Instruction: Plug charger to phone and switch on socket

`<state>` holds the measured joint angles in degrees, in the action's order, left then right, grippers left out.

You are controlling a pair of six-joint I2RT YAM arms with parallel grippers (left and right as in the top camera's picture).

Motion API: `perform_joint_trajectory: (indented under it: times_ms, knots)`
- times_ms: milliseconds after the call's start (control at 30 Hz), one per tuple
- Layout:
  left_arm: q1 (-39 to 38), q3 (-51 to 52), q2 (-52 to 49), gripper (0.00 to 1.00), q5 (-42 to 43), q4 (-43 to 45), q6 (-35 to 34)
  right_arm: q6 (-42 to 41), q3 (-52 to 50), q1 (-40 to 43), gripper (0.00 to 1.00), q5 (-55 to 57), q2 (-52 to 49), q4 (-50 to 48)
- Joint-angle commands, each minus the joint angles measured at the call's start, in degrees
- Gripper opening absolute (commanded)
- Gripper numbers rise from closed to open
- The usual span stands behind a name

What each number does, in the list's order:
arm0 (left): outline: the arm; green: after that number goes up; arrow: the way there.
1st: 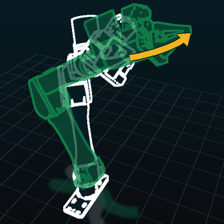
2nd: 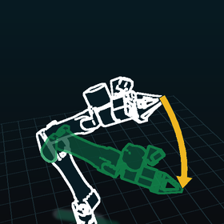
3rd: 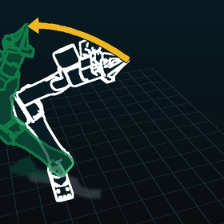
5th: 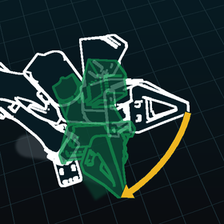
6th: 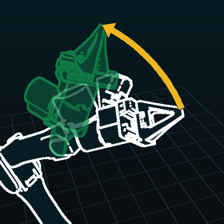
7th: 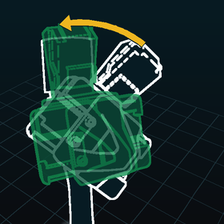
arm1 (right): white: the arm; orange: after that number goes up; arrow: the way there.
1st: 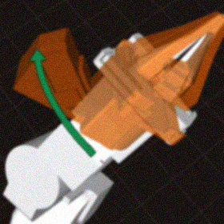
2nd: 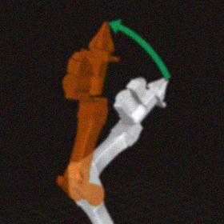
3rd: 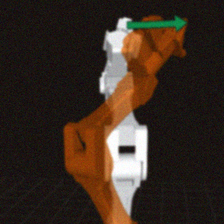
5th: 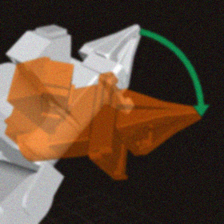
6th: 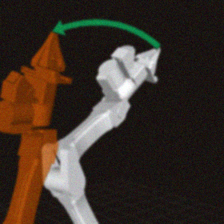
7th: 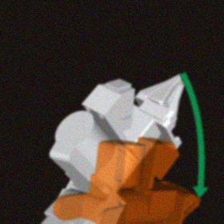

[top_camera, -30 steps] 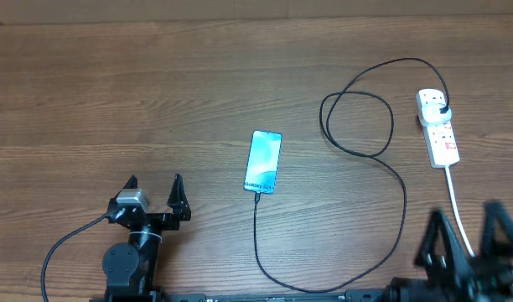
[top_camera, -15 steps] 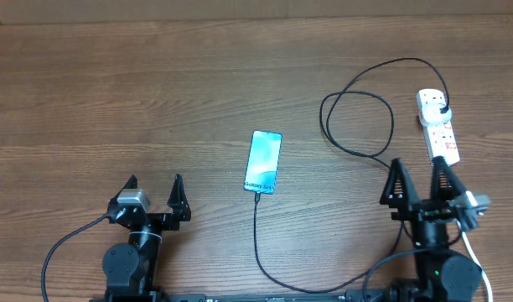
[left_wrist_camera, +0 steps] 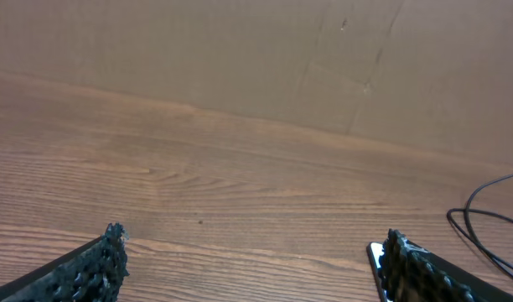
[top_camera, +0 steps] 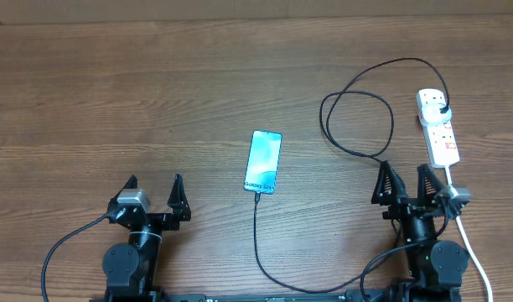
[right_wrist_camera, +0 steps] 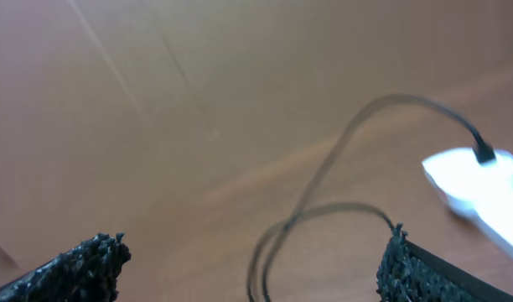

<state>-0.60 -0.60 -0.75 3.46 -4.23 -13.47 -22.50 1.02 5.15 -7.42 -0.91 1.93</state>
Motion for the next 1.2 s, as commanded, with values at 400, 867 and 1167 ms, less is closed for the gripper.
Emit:
perform_joint_trajectory:
  times_ms: [400, 867, 1167]
  knots:
    - [0.4, 0.3, 0.4, 0.99, 0.6, 0.0, 0.8, 0.0, -0.5, -0.2, 1.00, 1.0, -0.6, 2.3]
    - [0.4, 0.3, 0.4, 1.00, 0.6, 0.0, 0.8, 0.0, -0.6, -0.2, 1.00, 1.0, -0.3, 2.3]
    - [0.4, 0.3, 0.4, 1.00, 0.6, 0.0, 0.8, 9.7, -0.6, -0.4, 1.00, 2.5, 0.8, 2.6]
